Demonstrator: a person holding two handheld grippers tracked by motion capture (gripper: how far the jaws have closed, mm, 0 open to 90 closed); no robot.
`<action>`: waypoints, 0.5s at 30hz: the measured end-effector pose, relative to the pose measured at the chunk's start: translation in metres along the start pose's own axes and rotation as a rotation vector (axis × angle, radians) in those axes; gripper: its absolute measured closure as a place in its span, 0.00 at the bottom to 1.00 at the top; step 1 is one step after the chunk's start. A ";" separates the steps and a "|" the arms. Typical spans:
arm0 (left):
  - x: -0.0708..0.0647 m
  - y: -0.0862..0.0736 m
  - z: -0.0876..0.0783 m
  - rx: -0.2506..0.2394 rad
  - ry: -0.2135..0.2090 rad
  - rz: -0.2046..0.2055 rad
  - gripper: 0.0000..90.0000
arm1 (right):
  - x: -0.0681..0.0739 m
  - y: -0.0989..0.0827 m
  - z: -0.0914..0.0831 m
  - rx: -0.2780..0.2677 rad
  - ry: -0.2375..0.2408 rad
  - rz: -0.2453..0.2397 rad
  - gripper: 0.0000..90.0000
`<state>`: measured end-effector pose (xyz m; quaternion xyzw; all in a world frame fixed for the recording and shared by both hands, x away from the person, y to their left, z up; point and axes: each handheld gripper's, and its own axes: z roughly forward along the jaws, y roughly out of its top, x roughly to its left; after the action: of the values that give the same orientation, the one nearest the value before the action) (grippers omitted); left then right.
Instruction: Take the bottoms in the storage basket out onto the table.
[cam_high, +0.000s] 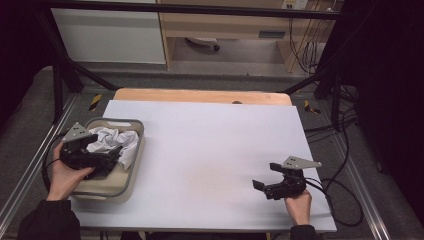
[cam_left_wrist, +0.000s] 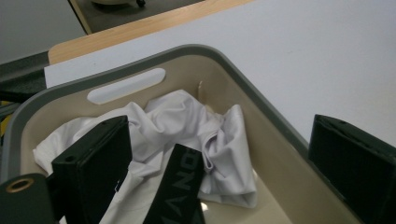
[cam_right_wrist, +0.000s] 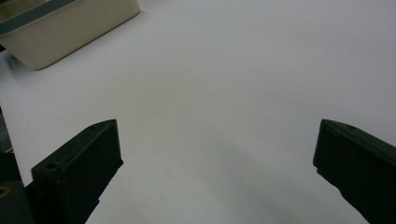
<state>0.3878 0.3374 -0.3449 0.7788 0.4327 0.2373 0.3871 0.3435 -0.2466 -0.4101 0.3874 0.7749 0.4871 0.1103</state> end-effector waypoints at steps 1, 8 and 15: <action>0.002 0.001 0.001 0.007 0.006 0.000 0.07 | 0.000 0.000 0.000 0.000 0.000 0.000 0.02; 0.013 0.003 0.013 0.046 0.040 -0.006 0.07 | 0.000 0.000 0.001 0.003 0.000 -0.001 0.02; 0.022 0.001 0.027 0.089 0.066 -0.007 0.08 | 0.000 0.000 0.001 0.003 0.000 -0.001 0.02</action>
<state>0.4182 0.3452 -0.3593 0.7854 0.4582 0.2419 0.3387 0.3439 -0.2461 -0.4107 0.3869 0.7759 0.4860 0.1099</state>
